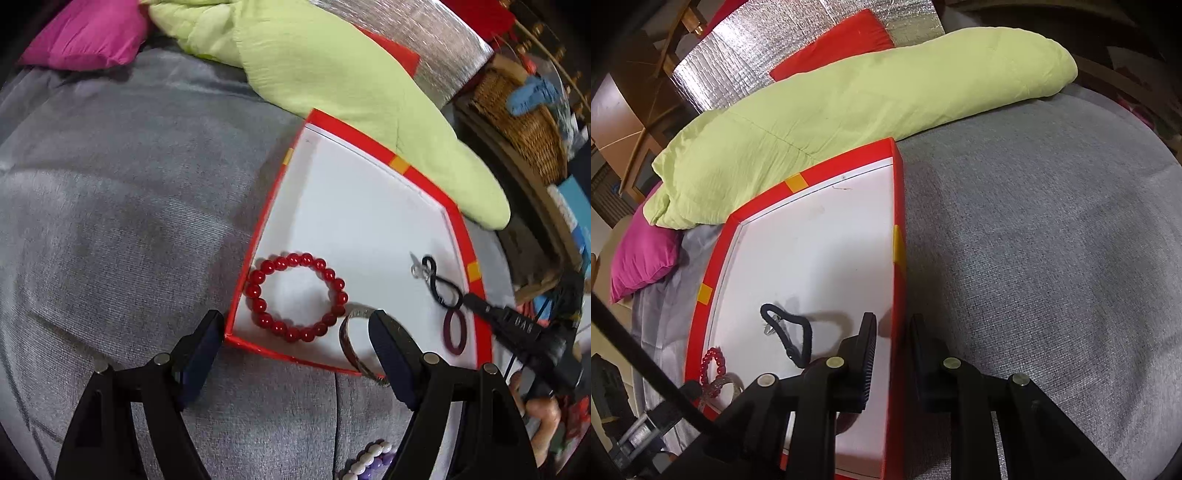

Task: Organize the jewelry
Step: 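Lower the silver bangle into the red box and open the left gripper, then withdraw both grippers from the box toward the bead bracelets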

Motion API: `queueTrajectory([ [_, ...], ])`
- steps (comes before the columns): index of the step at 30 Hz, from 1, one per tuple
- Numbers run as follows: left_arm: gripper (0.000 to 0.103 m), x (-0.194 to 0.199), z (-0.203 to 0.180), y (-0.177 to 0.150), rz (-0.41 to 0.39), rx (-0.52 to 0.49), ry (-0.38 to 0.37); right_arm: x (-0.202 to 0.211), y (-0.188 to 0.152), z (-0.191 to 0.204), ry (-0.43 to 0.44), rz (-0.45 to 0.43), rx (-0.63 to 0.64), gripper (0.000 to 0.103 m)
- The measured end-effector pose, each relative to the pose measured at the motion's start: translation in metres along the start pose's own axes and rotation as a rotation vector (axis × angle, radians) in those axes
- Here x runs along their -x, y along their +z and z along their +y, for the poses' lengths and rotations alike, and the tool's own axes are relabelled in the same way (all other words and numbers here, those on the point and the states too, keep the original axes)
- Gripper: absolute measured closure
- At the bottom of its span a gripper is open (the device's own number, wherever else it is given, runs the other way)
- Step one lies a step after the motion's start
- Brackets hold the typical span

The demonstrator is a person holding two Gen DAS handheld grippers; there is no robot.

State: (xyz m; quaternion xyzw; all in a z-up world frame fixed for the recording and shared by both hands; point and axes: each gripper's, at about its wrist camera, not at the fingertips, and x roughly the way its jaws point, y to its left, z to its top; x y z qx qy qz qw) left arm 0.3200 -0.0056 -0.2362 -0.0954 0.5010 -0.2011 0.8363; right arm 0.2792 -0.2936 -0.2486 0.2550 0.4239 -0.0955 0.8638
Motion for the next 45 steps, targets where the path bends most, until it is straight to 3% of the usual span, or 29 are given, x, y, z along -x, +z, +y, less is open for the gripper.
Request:
queueTrajectory([
  [11,0.022,0.008,-0.029,-0.019,0.072,-0.085,-0.076,0.003,0.01,-0.016,-0.081,-0.029,-0.04,0.08],
  [14,0.022,0.019,-0.022,-0.013,0.029,-0.079,-0.056,0.01,0.013,-0.019,-0.138,-0.041,-0.046,0.07],
  [16,0.022,0.024,-0.012,-0.009,0.01,-0.057,-0.053,0.022,0.015,-0.012,-0.164,-0.087,0.0,0.062],
  [18,0.022,0.031,-0.001,-0.009,-0.014,-0.033,-0.029,0.038,0.014,-0.001,-0.165,-0.139,0.064,0.061],
  [20,0.022,0.033,0.006,-0.006,-0.028,-0.018,0.008,0.046,0.013,0.008,-0.094,-0.128,0.101,0.061],
  [25,0.022,0.034,0.008,-0.008,-0.044,-0.05,0.1,0.034,-0.006,0.032,0.239,0.128,0.095,0.061],
  [30,0.022,0.042,0.001,-0.014,-0.058,-0.106,0.121,-0.001,-0.024,0.042,0.287,0.319,0.043,0.061],
  [34,0.022,0.05,0.0,-0.018,-0.068,-0.141,0.132,-0.003,-0.032,0.045,0.343,0.333,0.004,0.062],
  [36,0.022,0.05,-0.002,-0.018,-0.073,-0.149,0.139,-0.007,-0.033,0.052,0.33,0.342,0.004,0.062],
  [38,0.022,0.054,0.001,-0.019,-0.08,-0.155,0.142,-0.006,-0.039,0.058,0.3,0.331,0.039,0.068],
  [39,0.022,0.056,0.001,-0.02,-0.082,-0.158,0.141,-0.005,-0.039,0.061,0.289,0.327,0.048,0.08],
  [42,0.022,0.063,0.0,-0.024,-0.086,-0.182,0.139,-0.005,-0.041,0.069,0.223,0.309,0.103,0.092],
  [45,0.022,0.063,-0.006,-0.028,-0.086,-0.209,0.13,0.0,-0.04,0.07,0.181,0.261,0.136,0.096],
])
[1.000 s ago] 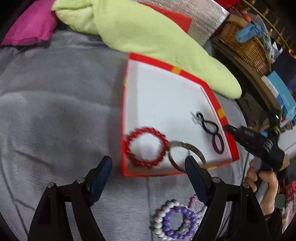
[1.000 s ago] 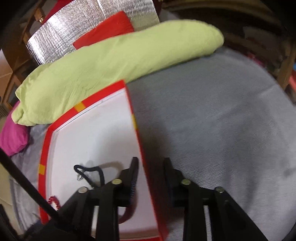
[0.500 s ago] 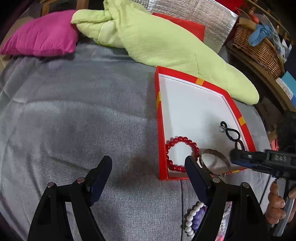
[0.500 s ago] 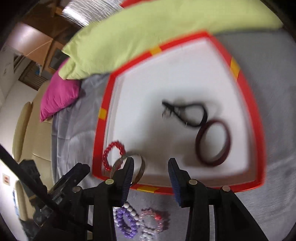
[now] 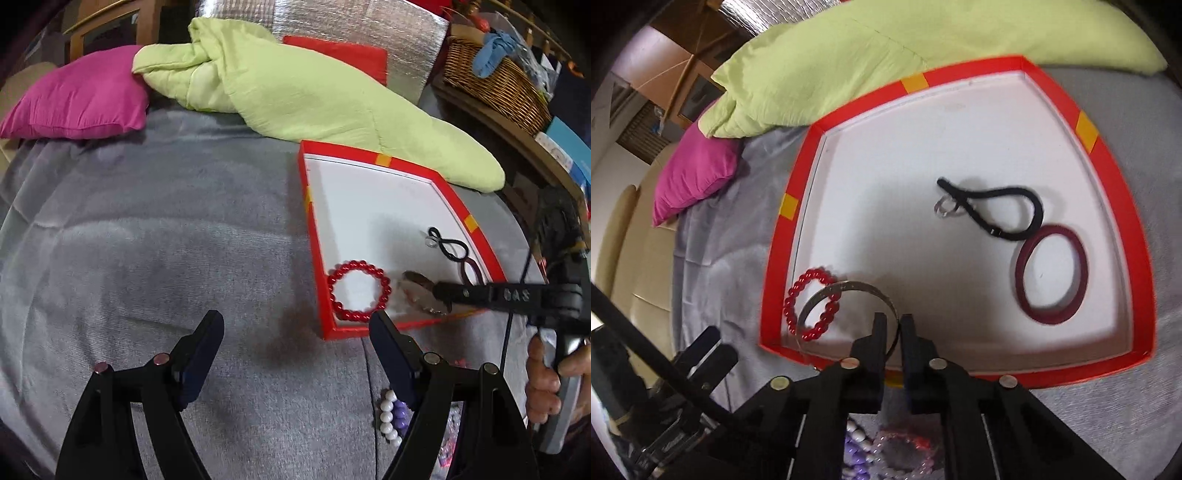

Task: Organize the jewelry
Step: 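Withdraw both grippers from the box toward the bead bracelets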

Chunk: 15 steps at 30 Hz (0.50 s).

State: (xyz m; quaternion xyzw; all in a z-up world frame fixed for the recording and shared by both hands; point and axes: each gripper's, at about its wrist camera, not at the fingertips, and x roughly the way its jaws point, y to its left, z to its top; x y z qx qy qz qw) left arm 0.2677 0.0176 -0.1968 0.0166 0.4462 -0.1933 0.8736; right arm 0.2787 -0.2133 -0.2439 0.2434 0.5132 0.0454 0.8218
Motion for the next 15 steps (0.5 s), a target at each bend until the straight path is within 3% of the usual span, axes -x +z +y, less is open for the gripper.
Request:
queueTrajectory([
  [8,0.022,0.009,-0.025,-0.016,0.017,-0.137,-0.029,0.02,0.011,-0.014,-0.134,-0.159,-0.015,0.096],
  [15,0.021,0.017,-0.046,-0.041,0.037,-0.282,-0.07,0.047,0.01,-0.034,-0.113,-0.17,-0.023,0.091],
])
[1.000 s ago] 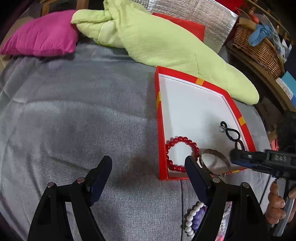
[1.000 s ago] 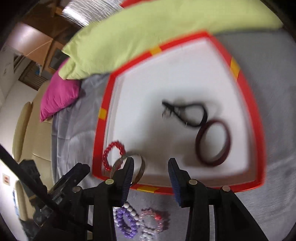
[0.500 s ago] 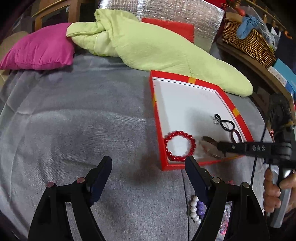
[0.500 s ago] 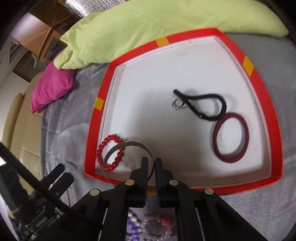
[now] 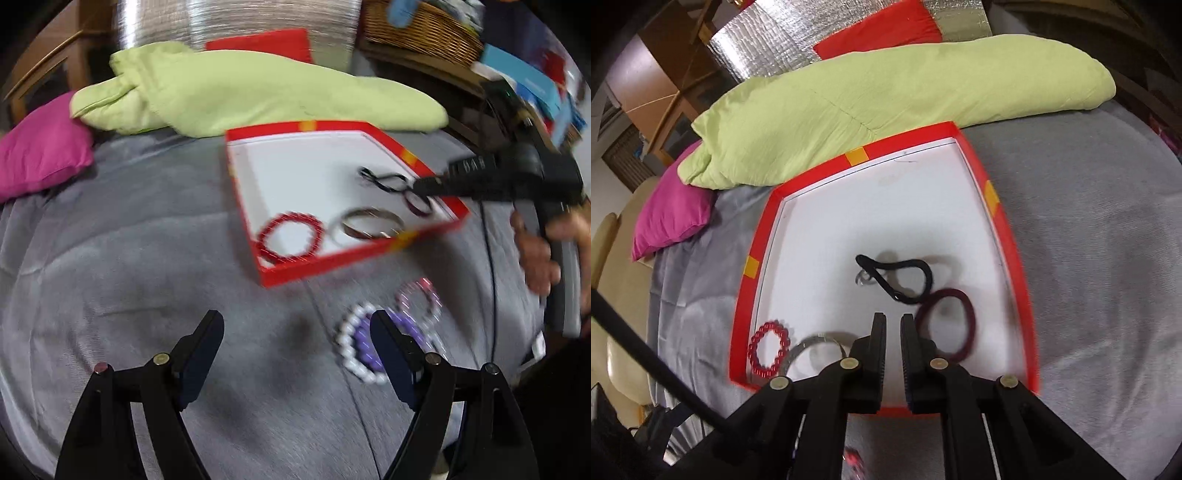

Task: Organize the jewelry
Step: 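Withdraw both grippers from the box toward the bead bracelets, then grasp the purple bead bracelet with the left gripper while the right grasps the pink bead bracelet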

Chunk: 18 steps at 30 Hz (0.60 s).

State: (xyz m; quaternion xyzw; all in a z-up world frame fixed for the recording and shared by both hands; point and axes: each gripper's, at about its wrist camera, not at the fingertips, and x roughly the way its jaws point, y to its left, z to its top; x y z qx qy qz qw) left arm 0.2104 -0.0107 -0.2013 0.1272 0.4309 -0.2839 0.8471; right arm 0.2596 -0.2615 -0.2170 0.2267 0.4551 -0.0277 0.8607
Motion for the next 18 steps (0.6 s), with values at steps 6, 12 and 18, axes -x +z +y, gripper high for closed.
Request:
queueTrajectory([
  [6,0.021,0.003,-0.04,-0.019,0.0,-0.141,-0.094,0.033,-0.019,-0.009,0.06,-0.001,0.035,0.066],
  [12,0.021,-0.008,-0.064,-0.025,0.033,-0.18,-0.119,0.052,-0.047,0.001,0.074,0.002,0.134,0.059],
  [18,0.022,-0.025,-0.062,-0.024,0.069,-0.156,-0.094,0.042,-0.068,0.011,0.102,0.082,0.154,0.059],
])
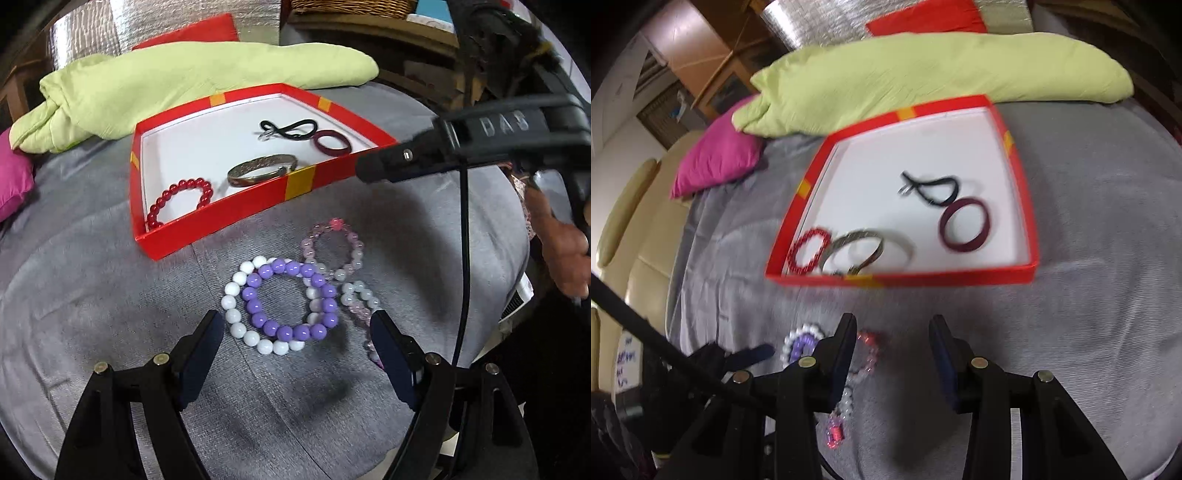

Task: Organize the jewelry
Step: 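Grasp the purple bead bracelet with the left gripper while the right grasps the pink bead bracelet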

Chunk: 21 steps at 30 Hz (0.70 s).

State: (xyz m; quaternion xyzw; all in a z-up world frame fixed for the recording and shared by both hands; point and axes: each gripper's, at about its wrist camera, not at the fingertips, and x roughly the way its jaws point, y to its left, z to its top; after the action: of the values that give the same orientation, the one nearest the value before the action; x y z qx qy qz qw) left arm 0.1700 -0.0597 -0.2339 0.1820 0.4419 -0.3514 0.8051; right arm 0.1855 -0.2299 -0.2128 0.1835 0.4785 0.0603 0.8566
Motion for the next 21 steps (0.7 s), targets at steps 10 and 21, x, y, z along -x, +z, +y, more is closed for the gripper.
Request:
queueTrajectory([
  [10,0.055,-0.002,0.012,-0.002,-0.001,0.022,-0.015,-0.044,-0.012,0.024,-0.102,0.115,0.137,0.085],
  [21,0.093,0.007,0.026,0.002,-0.04,0.062,-0.029,-0.02,-0.006,0.003,-0.137,0.04,0.078,0.094],
])
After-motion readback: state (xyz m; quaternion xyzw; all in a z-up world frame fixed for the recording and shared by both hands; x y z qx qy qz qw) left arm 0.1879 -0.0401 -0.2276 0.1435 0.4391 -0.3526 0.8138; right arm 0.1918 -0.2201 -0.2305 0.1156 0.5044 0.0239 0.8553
